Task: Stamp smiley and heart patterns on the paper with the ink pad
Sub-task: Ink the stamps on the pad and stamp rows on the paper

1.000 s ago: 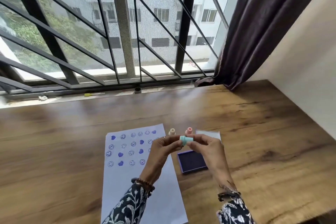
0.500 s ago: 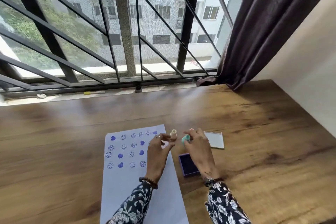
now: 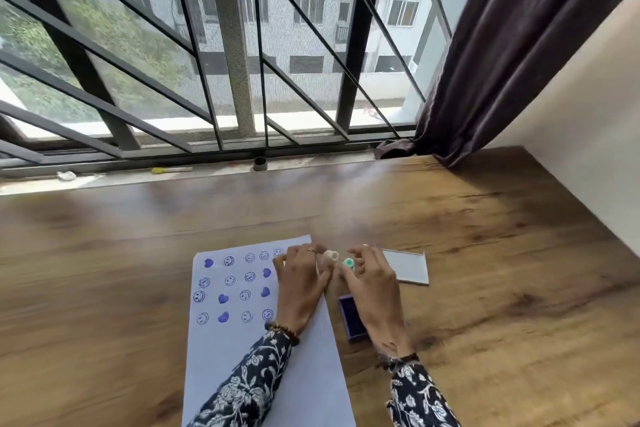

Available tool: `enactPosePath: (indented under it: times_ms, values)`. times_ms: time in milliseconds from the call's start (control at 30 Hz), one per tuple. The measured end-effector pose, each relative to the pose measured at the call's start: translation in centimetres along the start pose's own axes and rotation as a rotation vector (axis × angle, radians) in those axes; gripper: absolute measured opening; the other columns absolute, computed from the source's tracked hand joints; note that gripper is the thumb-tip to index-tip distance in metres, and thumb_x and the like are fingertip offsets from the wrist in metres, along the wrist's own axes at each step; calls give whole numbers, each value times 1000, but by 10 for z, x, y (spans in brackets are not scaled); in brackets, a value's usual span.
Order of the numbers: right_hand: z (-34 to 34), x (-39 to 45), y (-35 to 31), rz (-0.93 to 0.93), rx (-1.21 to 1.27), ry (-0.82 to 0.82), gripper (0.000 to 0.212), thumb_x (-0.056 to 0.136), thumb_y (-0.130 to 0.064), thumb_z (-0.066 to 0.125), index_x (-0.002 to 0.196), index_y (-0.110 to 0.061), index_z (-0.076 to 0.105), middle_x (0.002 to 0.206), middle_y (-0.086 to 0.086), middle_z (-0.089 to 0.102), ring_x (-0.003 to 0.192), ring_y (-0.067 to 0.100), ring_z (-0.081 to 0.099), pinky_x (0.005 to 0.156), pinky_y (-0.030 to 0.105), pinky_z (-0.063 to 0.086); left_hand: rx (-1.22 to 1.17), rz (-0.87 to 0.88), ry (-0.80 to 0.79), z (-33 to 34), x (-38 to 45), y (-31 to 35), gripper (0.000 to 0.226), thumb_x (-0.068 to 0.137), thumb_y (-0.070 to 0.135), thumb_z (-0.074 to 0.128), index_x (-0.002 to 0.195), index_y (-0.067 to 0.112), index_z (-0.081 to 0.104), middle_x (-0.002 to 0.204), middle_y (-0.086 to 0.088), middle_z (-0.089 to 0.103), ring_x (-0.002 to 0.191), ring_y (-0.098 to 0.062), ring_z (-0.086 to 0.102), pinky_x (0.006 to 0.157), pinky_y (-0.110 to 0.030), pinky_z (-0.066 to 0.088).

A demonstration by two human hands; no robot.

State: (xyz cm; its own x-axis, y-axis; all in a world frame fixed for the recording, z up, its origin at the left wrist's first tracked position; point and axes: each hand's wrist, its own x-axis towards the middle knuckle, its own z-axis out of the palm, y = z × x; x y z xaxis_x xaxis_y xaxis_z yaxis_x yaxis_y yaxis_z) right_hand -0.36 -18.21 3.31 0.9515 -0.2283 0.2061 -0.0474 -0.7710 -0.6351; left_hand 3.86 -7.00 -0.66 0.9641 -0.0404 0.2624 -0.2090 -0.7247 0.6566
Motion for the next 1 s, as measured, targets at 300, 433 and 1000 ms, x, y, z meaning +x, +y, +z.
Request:
enactPosePath:
  times_ms: [300,433,1000]
  values:
    - [-18,-16,-20,173,448,-102,8,80,-30,69,78,-38,68,82,-8,71,76,-3,65,62,2,46,-292,98,-38,-39,-34,16,28,76,15,73,102,24,65,89,5,68,86,-16,59,78,-20,36]
    - [-24,-26,-13,329,687,-175,8,77,-32,72,78,-39,73,80,-16,75,85,0,67,74,15,53,-421,110,-81,-51,-41,20,26,75,16,74,99,23,67,88,3,63,80,-3,59,71,-23,50]
    - [-30,-51,1,904,1430,-123,21,83,-18,59,73,-3,68,57,6,69,44,8,61,42,16,52,-694,-40,-111,-42,-61,18,31,68,2,78,95,16,70,87,-3,69,80,-7,67,75,-20,54]
